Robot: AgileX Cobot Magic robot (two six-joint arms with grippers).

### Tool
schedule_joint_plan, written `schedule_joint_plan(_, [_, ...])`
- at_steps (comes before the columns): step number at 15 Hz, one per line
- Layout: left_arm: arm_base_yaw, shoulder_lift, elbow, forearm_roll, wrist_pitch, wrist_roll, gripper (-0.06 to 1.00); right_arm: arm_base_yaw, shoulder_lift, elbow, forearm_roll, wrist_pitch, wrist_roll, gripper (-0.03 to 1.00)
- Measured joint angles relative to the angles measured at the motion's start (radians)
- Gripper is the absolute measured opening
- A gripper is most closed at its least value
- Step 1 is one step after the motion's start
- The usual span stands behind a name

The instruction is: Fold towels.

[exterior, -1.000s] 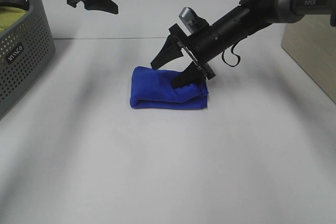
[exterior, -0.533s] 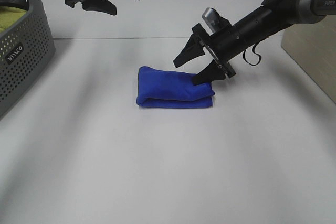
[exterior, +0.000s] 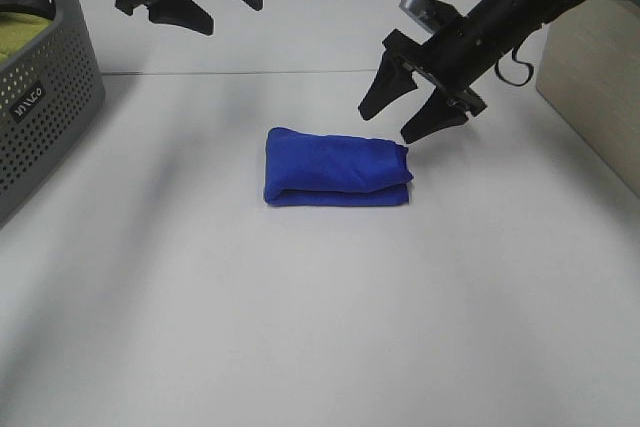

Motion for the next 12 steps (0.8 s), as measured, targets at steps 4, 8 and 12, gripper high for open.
schedule_joint_plan(4, [0.0, -0.071, 0.0, 0.23, 0.154, -0.003, 0.68, 0.0, -0.142, 0.0, -0.249, 0.0, 0.149, 0.76])
schedule_joint_plan(8, [-0.001, -0.242, 0.0, 0.372, 0.321, -0.049, 0.68, 0.0, -0.407, 0.091, -0.379, -0.006, 0.228, 0.76])
schedule_joint_plan(12, [-0.001, -0.456, 0.151, 0.446, 0.321, -0.063, 0.68, 0.0, -0.63, 0.28, -0.422, -0.005, 0.228, 0.76])
